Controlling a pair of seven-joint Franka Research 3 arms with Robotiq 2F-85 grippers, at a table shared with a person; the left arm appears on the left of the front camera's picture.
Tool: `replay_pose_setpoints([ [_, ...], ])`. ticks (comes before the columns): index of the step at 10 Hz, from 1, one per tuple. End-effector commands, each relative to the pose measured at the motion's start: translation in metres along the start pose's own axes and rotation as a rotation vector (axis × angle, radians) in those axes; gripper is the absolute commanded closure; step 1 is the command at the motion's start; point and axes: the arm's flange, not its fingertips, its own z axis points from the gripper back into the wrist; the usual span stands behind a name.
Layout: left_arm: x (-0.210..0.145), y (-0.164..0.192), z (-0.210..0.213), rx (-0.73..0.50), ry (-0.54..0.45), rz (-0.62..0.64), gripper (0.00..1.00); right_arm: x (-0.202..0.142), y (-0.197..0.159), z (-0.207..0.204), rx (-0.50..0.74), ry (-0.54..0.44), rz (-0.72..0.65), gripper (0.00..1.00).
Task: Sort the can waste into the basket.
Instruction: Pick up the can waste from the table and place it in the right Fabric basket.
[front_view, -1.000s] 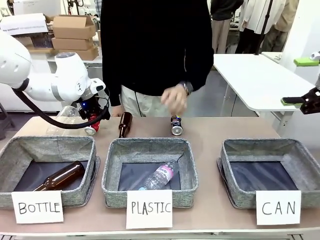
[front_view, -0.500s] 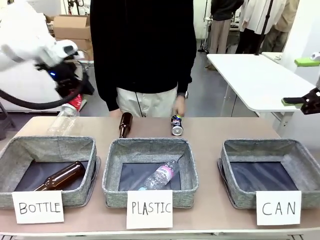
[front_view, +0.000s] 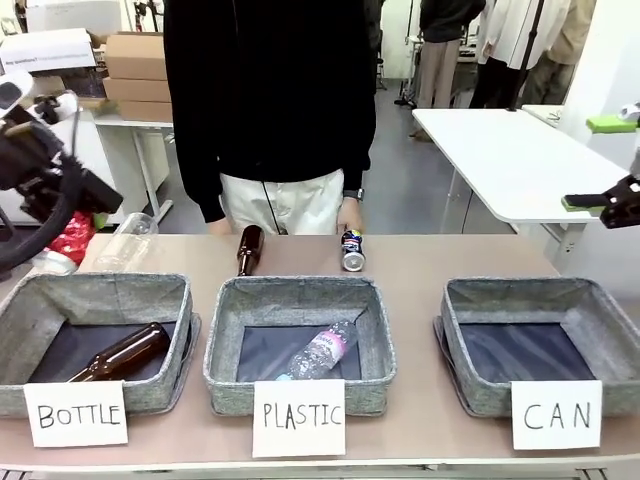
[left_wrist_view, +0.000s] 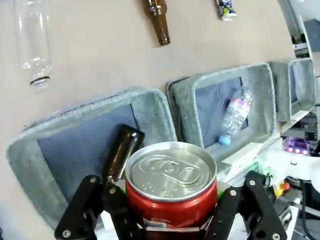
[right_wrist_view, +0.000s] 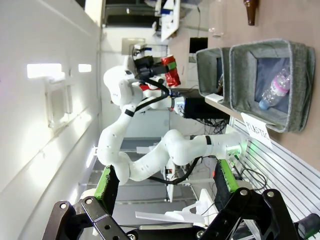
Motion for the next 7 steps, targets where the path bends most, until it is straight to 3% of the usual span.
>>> replay_pose_setpoints([
  [1, 0.046, 0.005, -0.004, 0.019, 0.050, 0.034, 1.00, 0.001, 0.001, -0.001, 0.017, -0.002, 0.025, 0.00],
  [2, 0.000, 0.000, 0.000, 0.000, 0.000, 0.000, 0.90, 0.000, 0.000, 0.000, 0.000, 0.000, 0.000, 0.00],
  [3, 0.041, -0.020, -0.031, -0.037, 0.018, -0.141, 0.90, -0.016, 0.027, 0.026, -0.090, -0.071, 0.074, 0.00],
  [4, 0.088, -0.074, -0.064, -0.167, 0.064, -0.362, 0.90, -0.039, 0.042, 0.064, -0.167, -0.135, 0.102, 0.00],
  [5, 0.119, -0.133, -0.093, -0.188, 0.049, -0.506, 0.90, -0.064, 0.041, 0.104, -0.240, -0.186, 0.067, 0.00],
  [6, 0.133, -0.197, -0.119, -0.234, 0.039, -0.652, 0.90, -0.094, 0.031, 0.143, -0.333, -0.322, 0.022, 0.00],
  [7, 0.136, -0.248, -0.142, -0.307, 0.068, -0.772, 0.90, -0.120, 0.018, 0.172, -0.321, -0.393, -0.023, 0.00],
])
